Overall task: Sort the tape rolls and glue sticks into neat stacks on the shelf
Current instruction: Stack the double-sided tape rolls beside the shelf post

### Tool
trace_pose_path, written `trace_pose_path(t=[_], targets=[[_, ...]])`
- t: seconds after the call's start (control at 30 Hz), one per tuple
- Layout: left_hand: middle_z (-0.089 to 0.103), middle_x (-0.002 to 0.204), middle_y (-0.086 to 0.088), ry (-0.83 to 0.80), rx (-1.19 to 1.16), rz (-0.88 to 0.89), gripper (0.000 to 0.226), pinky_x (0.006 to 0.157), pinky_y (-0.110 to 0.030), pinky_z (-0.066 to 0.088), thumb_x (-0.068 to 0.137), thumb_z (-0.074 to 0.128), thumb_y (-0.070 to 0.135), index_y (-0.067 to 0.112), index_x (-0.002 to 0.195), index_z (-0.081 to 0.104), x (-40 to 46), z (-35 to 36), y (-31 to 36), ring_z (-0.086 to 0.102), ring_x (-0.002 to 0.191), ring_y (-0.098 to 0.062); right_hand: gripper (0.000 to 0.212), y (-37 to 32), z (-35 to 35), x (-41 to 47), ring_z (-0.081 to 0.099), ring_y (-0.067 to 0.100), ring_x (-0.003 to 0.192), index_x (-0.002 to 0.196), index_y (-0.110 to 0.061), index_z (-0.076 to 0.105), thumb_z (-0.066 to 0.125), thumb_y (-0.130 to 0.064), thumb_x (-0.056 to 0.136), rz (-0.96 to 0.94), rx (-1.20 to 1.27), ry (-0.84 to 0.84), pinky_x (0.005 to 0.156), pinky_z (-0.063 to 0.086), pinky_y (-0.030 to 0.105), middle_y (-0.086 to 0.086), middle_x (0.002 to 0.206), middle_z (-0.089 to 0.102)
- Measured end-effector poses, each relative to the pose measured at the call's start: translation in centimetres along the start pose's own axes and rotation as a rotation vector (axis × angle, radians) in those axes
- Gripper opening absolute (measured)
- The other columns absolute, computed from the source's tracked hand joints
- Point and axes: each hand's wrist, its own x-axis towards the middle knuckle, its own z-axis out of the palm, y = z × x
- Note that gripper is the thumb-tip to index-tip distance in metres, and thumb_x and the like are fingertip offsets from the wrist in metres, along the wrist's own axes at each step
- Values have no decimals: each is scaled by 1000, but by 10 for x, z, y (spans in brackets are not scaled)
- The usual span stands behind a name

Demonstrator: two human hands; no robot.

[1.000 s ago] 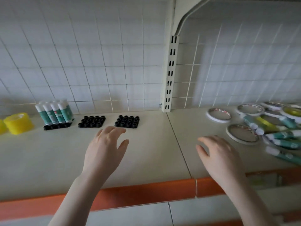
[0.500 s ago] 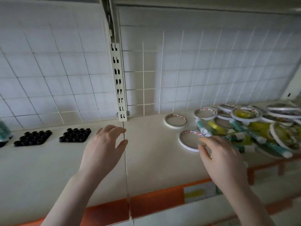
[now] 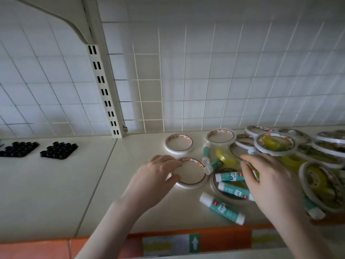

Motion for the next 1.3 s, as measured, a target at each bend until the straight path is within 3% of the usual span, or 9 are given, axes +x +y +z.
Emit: trace_pose_path(t=[0.2,0.4,0.73,1.03,1.13,1.17,1.23,1.3], targets=[[67,95,15,-62,17,156,27,76,-26,51,86,47,42,28,91,69,-4,7,-1,59,93,-8,16,5,3,-5,64,31,70,89,-2,72,71,-4,73,-2,36,-13,61,56,40,11,79,69],[67,86,13,-122,49,242,20,74,-31,53,82,52,40,26,84,67,-2,0,-5,62,87,-13,18,-2,6,2,64,28,69,90,-4,72,73,-4,72,-55,66,-21,62,55,37,8,79,69],[61,74,17,-141,38,248,17,74,-14,37,80,53,43,30,79,63,-24,-21,-18,54,70,-3,22,-16,16,5,64,23,66,94,-8,72,74,-7,72,-85,72,-84,52,54,32,4,79,69],[62,73,19,13,155,149,23,68,-13,38,80,47,46,32,77,65,-42,-34,-49,55,69,-3,13,-36,30,24,63,29,64,84,-10,72,75,-8,72,-101,89,-133,50,52,35,5,75,69],[63,73,19,82,170,61,21,60,-22,48,78,50,47,33,77,64,-49,-37,-62,59,67,-8,4,-39,42,48,60,30,69,80,-11,69,65,-11,80,-64,54,-212,54,49,33,6,75,67],[63,72,18,106,177,33,16,58,-22,48,76,55,45,32,75,65,-50,-38,-65,60,66,-9,11,-39,48,58,57,29,71,78,-12,65,57,-14,85,-26,32,-268,55,44,32,5,75,64],[63,69,18,147,200,-24,8,56,-13,38,69,64,38,31,72,66,-53,-38,-69,58,62,-8,19,-40,62,76,50,28,75,75,-11,59,47,-18,89,38,-8,-374,58,38,33,6,76,60],[61,66,18,189,190,-78,6,51,-13,31,66,67,35,31,70,67,-56,-35,-74,57,60,-8,20,-43,74,87,48,29,76,77,-10,59,46,-19,89,62,-39,-457,61,37,33,9,79,61]])
